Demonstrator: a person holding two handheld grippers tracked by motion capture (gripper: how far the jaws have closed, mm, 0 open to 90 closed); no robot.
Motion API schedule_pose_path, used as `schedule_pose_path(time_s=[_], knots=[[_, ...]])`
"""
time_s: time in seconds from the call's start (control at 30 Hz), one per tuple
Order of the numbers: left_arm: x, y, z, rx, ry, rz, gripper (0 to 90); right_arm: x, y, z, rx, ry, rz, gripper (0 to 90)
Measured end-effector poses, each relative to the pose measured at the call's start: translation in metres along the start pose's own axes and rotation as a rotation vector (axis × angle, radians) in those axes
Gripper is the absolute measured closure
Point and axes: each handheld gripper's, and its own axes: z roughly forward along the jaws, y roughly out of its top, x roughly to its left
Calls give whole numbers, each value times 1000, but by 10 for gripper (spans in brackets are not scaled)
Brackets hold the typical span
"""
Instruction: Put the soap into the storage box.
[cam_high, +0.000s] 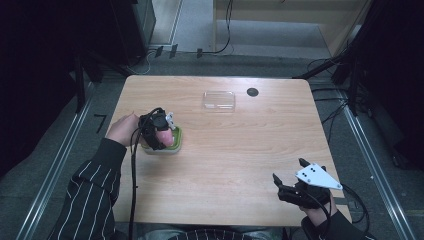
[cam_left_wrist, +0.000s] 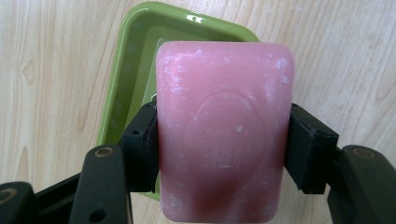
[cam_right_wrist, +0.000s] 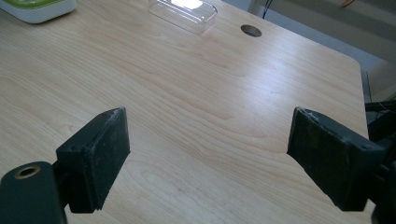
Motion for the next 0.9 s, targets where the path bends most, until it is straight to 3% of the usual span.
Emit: schedule_pose_path(time_s=[0.2,0.63,0.9], knots=[[8,0,7,12,-2,4,384,0,0,0,-2,0,0,138],[22,-5,18,-6,-17,-36,384,0,0,0,-1,0,-4,138],[26,-5,23,-17,1,-48,384,0,0,0,0,0,-4,138]])
